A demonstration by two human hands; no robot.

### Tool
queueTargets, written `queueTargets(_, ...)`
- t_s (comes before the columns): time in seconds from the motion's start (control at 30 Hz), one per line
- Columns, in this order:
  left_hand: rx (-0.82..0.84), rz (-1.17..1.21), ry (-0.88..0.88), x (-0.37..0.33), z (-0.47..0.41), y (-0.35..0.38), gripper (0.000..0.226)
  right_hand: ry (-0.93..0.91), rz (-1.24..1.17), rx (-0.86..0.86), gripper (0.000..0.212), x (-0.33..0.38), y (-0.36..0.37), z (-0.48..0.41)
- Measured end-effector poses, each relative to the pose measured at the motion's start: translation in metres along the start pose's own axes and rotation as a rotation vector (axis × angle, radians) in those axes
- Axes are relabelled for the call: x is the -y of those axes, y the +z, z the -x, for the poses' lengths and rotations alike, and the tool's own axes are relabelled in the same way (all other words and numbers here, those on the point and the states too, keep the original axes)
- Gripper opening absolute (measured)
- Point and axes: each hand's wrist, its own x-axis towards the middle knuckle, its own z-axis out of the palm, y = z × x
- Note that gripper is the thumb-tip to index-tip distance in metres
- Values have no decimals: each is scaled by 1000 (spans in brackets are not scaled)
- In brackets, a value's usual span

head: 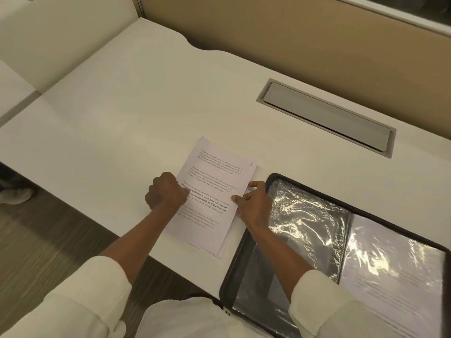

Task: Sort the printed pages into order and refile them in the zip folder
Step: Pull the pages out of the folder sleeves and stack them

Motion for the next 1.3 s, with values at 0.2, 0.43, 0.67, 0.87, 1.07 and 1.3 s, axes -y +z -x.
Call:
queueTargets(0.2, -5, -36, -5, -2, -3, 2, 45, -36, 81, -2, 65, 0, 1, 2)
queueTargets(0.43, -58, -92, 15, -7, 3, 3, 64, -38, 98, -36, 75, 2, 2, 3)
queueTargets(0.67, -236, -258, 165, -15, 23, 15, 58, -184, 129, -70, 46, -18, -23, 19)
queueTargets(0.87, -267, -240, 448, -45, 73, 50, 40, -277, 162, -189, 32, -54, -79, 43)
queueTargets(1.07, -141, -151, 886, -93, 159, 102, 28, -321, 236, -372, 32, -101, -146, 66)
queueTargets(1.3, 60, -183, 1256, -131, 241, 168, 25, -237, 379, -527, 34, -163, -223, 89)
